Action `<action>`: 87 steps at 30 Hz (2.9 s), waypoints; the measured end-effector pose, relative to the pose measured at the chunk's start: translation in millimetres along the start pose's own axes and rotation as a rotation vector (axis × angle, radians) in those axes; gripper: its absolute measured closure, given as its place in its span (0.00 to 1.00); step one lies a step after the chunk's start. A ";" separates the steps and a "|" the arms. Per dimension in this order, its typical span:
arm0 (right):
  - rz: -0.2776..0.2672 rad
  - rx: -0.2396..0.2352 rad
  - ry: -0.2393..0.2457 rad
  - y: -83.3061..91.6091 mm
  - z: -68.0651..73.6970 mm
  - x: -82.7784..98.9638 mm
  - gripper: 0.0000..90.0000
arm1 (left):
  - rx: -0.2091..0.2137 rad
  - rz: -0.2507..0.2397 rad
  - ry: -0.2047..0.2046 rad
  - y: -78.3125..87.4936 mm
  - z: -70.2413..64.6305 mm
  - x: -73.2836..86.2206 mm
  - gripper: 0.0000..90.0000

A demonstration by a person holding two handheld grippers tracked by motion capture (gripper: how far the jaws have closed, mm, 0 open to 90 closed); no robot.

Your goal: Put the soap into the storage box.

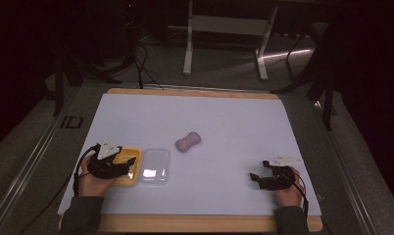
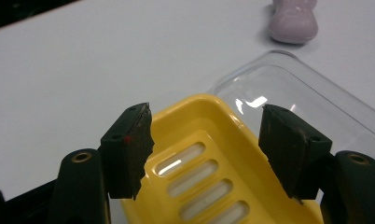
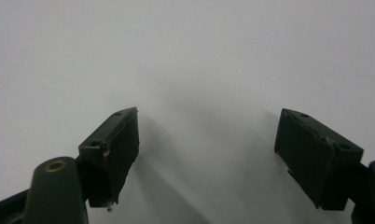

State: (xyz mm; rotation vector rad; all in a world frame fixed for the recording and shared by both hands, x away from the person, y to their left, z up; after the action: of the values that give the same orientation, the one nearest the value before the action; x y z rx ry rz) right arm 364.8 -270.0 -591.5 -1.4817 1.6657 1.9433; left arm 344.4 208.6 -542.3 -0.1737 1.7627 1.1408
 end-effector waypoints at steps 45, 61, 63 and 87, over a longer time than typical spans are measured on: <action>-0.054 0.006 0.020 5.3 2.0 -1.7 0.25 | 0.068 0.084 -0.020 -24.3 -32.6 -9.3 0.41; -0.062 0.022 0.028 6.0 2.0 -2.0 0.25 | 0.087 0.119 -0.054 -28.1 -45.0 -16.7 0.43; -0.061 0.023 0.031 6.1 2.1 -1.9 0.25 | 0.096 0.122 -0.063 -30.7 -48.8 -18.5 0.43; -0.065 0.029 0.043 6.0 2.6 -2.0 0.25 | 0.161 0.109 -0.091 -33.1 -61.8 -45.5 0.43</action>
State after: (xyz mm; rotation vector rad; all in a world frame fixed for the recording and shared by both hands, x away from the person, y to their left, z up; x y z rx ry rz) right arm 360.2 -269.1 -586.4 -1.5572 1.6344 1.8587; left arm 345.7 127.3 -522.6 0.0707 1.7910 1.0605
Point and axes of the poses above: each handheld gripper's, and its own axes: y roughly backward along the jaws, x roughly out of its underside, z roughly to its left, the point moved 8 cm from there along -y, roughly forward along the jaws, and after that the axes turned 12 degrees about x, right-handed, at the moved point
